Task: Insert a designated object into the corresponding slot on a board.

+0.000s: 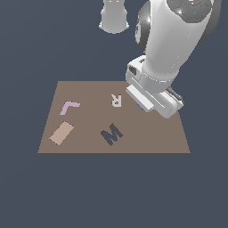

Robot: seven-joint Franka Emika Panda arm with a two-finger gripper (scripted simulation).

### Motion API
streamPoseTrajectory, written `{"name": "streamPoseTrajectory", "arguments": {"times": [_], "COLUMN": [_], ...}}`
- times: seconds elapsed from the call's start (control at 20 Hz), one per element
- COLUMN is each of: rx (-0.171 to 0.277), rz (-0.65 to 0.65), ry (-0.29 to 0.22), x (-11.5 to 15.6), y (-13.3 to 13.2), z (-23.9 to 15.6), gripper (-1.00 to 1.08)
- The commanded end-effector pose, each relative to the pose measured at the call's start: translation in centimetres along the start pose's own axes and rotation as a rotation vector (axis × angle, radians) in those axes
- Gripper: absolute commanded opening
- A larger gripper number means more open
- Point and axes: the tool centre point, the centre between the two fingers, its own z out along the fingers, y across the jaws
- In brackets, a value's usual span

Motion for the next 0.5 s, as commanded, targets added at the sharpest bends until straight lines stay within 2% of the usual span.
{"name": "streamPoseTrajectory", "arguments": {"times": [0.0, 0.45], "rx": [0.001, 0.001], "rz": [0.102, 0.393], "ry": [0.000, -0.001], "x": [-0.8, -3.5], "y": [0.6, 1.9], "z": [-0.1, -0.2], "gripper": [-1.00, -1.00]}}
